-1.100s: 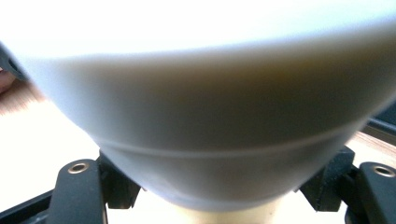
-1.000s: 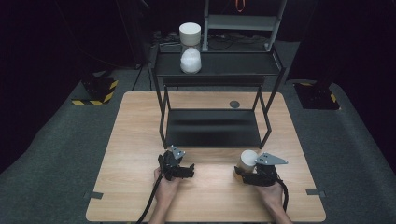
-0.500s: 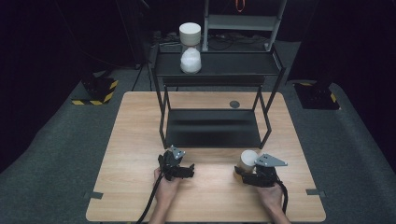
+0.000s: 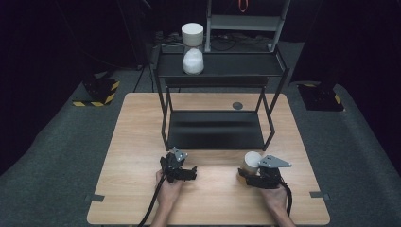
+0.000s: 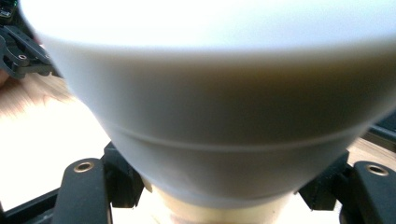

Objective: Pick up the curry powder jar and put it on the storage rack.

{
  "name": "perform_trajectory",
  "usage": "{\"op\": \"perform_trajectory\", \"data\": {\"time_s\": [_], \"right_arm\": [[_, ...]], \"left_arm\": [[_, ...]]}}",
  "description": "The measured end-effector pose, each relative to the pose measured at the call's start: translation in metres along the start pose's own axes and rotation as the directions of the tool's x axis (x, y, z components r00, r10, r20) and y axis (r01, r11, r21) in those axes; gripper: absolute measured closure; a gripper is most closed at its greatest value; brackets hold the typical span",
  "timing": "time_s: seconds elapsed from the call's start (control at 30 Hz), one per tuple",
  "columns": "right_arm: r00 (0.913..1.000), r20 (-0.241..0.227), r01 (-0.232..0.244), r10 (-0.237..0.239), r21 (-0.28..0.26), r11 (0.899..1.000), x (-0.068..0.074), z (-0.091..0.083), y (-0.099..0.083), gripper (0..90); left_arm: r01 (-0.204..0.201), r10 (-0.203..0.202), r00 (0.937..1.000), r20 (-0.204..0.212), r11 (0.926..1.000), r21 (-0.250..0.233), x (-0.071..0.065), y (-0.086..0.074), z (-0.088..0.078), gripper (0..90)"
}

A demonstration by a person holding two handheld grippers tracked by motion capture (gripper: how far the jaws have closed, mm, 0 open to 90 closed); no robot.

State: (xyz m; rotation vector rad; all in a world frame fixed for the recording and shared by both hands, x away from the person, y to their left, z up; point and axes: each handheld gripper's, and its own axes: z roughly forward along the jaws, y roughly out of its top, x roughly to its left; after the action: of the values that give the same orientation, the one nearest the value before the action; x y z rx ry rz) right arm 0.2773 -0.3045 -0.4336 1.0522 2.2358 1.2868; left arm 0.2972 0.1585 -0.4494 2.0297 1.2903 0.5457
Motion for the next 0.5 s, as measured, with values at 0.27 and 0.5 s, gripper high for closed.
{"op": "perform_trajectory", "data": {"time_s": [0.27,0.5], "right_arm": [[0.9999,-0.004,-0.01,0.01,-0.007,1.0,-0.004,-0.004,0.004,30.9],[1.0,-0.007,-0.005,0.005,-0.005,1.0,-0.008,-0.006,0.011,30.9]], "left_arm": [[0.0,0.0,1.0,0.0,1.0,0.0,0.0,0.0,0.0,3.0],[0.0,0.0,1.0,0.0,1.0,0.0,0.0,0.0,0.0,3.1]]}}
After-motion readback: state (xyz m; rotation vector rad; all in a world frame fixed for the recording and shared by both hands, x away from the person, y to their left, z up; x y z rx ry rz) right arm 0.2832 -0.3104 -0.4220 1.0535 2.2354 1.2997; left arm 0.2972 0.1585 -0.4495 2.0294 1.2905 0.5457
